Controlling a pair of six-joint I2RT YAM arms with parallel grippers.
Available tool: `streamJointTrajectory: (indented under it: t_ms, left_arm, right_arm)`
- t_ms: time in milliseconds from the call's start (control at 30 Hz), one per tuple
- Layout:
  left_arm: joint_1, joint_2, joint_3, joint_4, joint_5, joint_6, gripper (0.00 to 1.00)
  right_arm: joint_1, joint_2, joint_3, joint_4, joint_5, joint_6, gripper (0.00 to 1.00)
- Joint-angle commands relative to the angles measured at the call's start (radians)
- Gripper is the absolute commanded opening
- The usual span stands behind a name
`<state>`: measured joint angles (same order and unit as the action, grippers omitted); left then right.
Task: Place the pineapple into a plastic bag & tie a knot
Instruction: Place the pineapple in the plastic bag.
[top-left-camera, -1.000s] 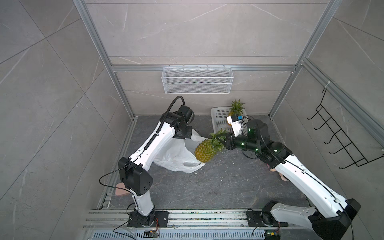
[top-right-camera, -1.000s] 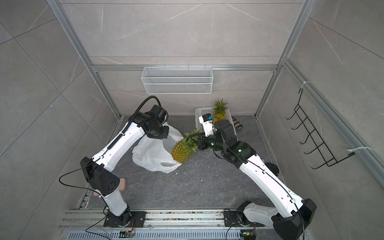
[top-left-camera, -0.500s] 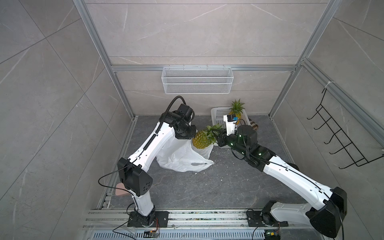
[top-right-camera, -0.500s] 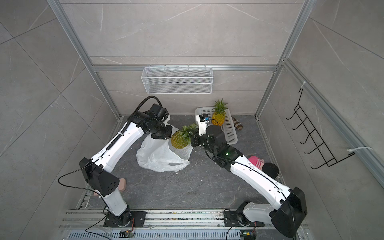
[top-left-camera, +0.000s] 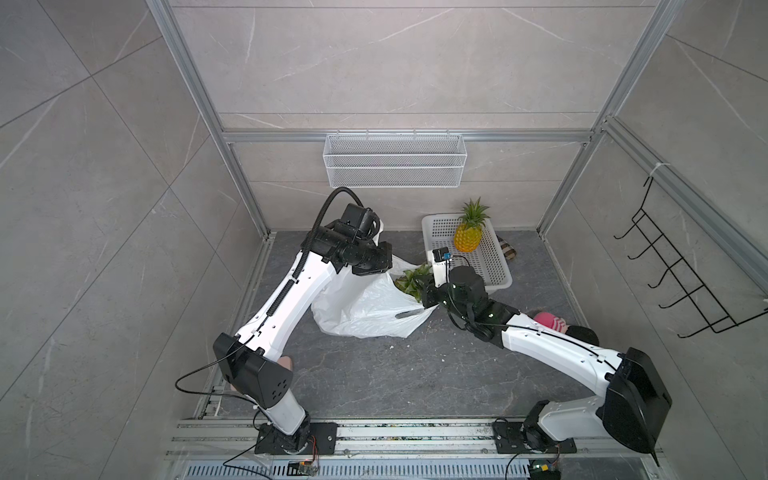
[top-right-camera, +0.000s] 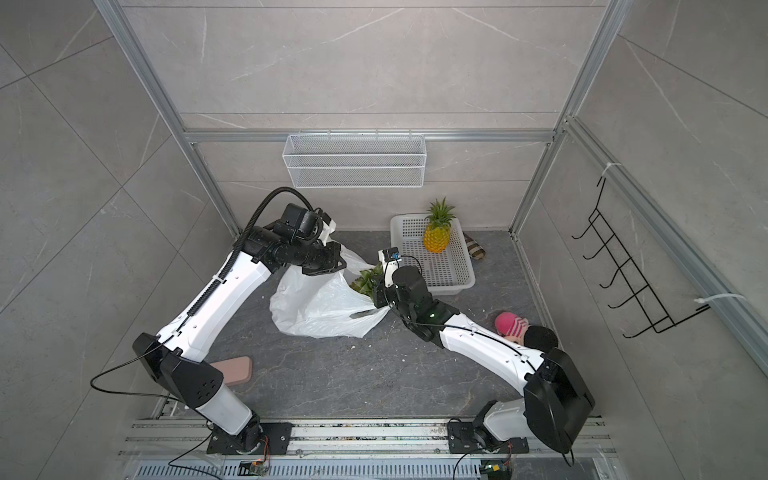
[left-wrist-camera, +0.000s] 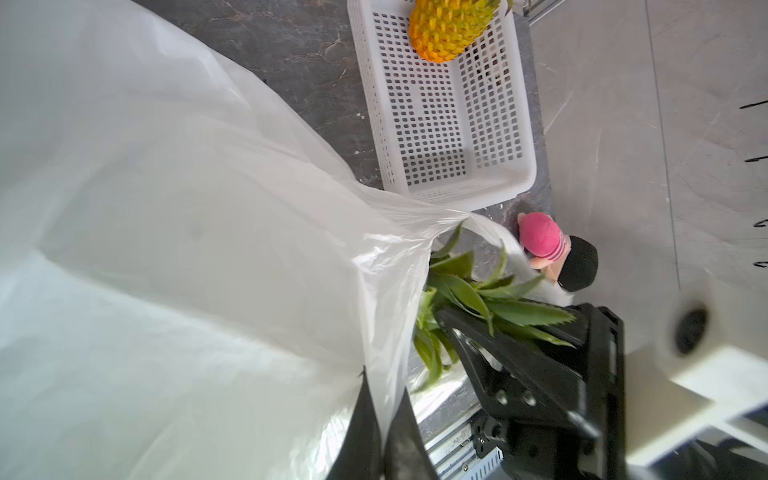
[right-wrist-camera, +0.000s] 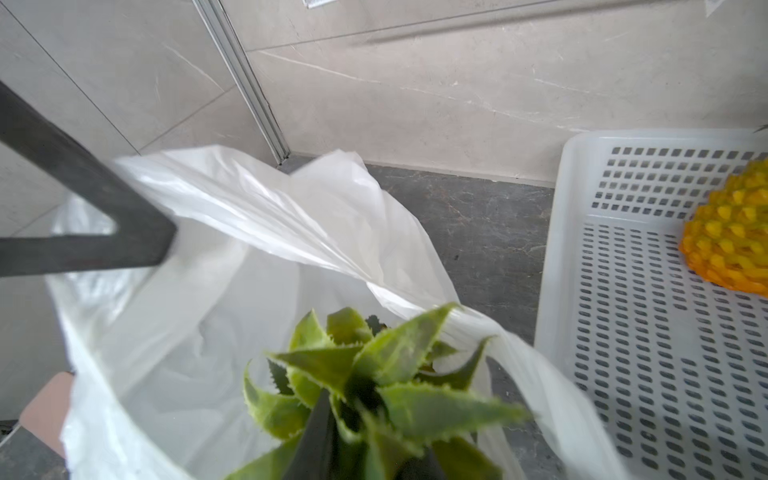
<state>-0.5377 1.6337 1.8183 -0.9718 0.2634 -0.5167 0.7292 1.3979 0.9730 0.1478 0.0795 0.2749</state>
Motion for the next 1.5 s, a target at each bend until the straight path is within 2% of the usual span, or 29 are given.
streamJointTrajectory:
  t_ms: [0,67,133,300,600,700,833,967,1100,1267,1367,1467]
  left_arm:
    - [0.007,-0.043,-0.041,0.054,0.053,-0.011,0.00]
    - [0.007,-0.049,-0.079,0.064,0.064,0.019,0.00]
    - [0.008,-0.058,-0.129,0.073,0.045,0.049,0.00]
    - [0.024,-0.078,-0.230,0.097,0.041,0.112,0.00]
    - [0.090,-0.084,-0.356,0.094,-0.024,0.178,0.00]
    - [0.106,-0.094,-0.385,0.096,-0.023,0.206,0.00]
    - [0.129,-0.097,-0.415,0.100,-0.029,0.229,0.00]
    - [0.150,-0.091,-0.427,0.104,-0.030,0.242,0.00]
    - [0.163,-0.082,-0.435,0.111,-0.030,0.260,0.00]
    - [0.170,-0.081,-0.447,0.117,-0.030,0.283,0.00]
    - [0.171,-0.088,-0.461,0.128,-0.021,0.288,0.00]
    - [0.171,-0.094,-0.472,0.139,-0.011,0.291,0.00]
  right_arm:
    - [0.002,0.011,0.111,0.081,-0.151,0.000,0.00]
    - [0.002,0.041,0.119,0.114,-0.238,0.053,0.00]
    - [0.003,0.074,0.103,0.172,-0.242,0.097,0.00]
    - [0.008,0.177,0.112,0.200,-0.165,0.100,0.00]
    - [0.063,0.295,0.255,-0.013,0.058,-0.056,0.00]
    - [0.073,0.323,0.306,-0.075,0.086,-0.076,0.09]
    - [0.076,0.387,0.406,-0.188,0.057,-0.060,0.40]
    - [0.076,0.374,0.448,-0.245,-0.029,-0.020,0.61]
    - [0.073,0.292,0.457,-0.323,-0.040,0.013,0.68]
    - [0.039,0.166,0.432,-0.430,-0.038,0.035,0.71]
    - [-0.050,0.120,0.436,-0.501,-0.027,0.075,0.73]
    - [-0.171,0.152,0.513,-0.602,0.036,0.102,0.76]
